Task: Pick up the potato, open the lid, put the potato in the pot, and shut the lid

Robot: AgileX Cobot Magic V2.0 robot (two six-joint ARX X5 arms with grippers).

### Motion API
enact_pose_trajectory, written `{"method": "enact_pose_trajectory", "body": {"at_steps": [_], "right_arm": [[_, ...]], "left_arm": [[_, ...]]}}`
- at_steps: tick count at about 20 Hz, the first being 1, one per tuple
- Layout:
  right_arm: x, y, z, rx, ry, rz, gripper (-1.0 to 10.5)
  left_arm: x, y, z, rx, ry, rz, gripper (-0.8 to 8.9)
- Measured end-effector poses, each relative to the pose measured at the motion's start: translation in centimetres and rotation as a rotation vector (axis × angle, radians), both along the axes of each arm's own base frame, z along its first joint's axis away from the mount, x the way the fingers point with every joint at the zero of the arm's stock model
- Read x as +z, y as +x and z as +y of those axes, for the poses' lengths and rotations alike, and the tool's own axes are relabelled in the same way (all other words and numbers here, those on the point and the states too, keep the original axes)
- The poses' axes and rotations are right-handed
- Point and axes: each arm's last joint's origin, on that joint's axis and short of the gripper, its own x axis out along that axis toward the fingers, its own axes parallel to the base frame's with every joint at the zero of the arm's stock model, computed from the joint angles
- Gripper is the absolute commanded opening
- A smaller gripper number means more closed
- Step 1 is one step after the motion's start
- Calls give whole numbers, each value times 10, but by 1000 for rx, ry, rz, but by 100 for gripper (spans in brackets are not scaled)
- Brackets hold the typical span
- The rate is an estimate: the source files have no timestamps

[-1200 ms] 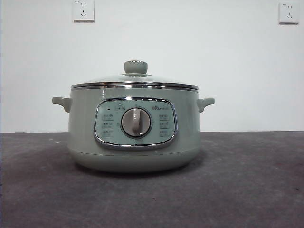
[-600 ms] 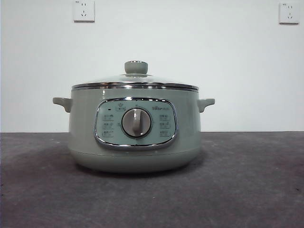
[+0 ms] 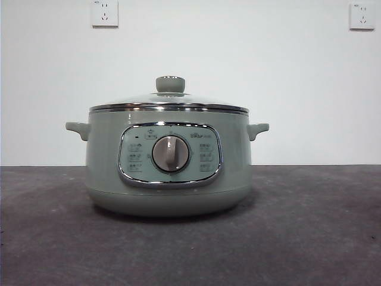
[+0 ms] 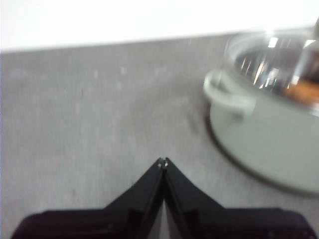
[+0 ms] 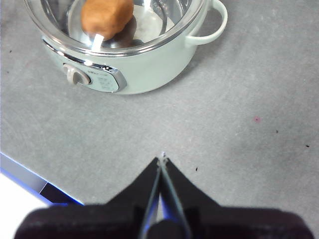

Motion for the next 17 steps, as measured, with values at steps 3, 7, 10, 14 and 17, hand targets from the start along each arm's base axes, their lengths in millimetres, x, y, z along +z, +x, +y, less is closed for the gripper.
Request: {"method": "enact_pose_trajectory", "body": {"at_steps": [3, 7, 10, 14, 17], "right_arm": [[0, 0, 0, -1, -1, -1, 1], [0, 0, 0, -1, -1, -1, 1], [0, 0, 0, -1, -1, -1, 1], [0, 0, 0, -1, -1, -1, 1], [0, 0, 0, -1, -2, -1, 1]], "left_arm": [[-17, -5, 2, 41, 6, -69, -3], [-34, -8, 2, 53, -2, -121, -3], [-41, -9, 3, 69, -1, -138, -3], [-50, -11, 3, 80, -7, -141, -3], [-48, -12, 3, 80, -10, -168, -3]]}}
